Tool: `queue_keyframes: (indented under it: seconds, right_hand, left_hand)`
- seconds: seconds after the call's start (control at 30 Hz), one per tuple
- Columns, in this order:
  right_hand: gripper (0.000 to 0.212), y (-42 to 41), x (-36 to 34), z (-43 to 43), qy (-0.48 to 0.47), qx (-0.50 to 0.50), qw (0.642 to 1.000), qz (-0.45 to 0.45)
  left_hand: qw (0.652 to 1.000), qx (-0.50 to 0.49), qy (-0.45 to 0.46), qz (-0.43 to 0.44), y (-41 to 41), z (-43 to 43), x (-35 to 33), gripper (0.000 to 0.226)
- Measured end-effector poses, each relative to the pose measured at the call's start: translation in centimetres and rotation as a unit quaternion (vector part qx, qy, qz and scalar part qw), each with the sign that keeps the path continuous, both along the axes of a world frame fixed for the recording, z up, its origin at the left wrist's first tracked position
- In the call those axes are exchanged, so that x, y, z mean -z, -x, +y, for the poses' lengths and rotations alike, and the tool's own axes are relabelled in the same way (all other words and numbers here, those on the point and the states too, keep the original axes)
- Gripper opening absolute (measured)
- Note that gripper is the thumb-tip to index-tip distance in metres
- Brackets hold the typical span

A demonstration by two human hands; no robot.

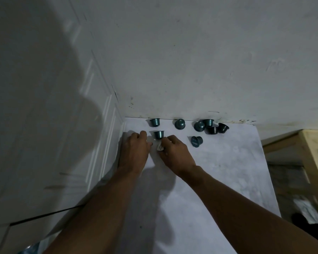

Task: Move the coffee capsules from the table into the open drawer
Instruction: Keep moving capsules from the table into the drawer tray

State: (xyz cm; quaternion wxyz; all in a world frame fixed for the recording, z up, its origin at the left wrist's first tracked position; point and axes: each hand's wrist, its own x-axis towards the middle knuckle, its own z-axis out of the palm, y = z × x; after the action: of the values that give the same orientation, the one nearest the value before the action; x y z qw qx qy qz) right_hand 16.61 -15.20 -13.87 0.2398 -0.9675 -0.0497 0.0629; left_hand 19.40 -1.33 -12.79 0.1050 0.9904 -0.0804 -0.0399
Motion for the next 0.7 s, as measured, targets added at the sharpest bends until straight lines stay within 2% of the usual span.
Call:
queue_keyframes:
  seconds: [0.2, 0.3, 0.43, 0.7]
  right_hand:
    - [0.026, 0.7, 0.3, -0.5, -0.003, 0.008, 1.0, 0.004]
    - [0.044, 1.1, -0.1, -0.9, -0.008, 0.017, 1.0, 0.025]
    - [0.051, 2.3, -1.2, -1.4, 0.002, 0.023, 0.999, 0.046]
    - [0.048, 5.7, -5.1, -2.4, -0.002, 0.027, 1.0, -0.013]
  left_hand:
    - [1.0, -0.005, -0.022, 0.017, 0.8, -0.2, -0.8, 0.03]
    - [0.999, -0.02, -0.021, 0.019, 1.3, -0.4, -1.3, 0.03]
    - [0.998, -0.045, 0.032, 0.028, 2.4, -0.4, -1.8, 0.032]
    - [0.99, -0.037, 0.136, 0.005, 6.0, -1.6, -5.6, 0.043]
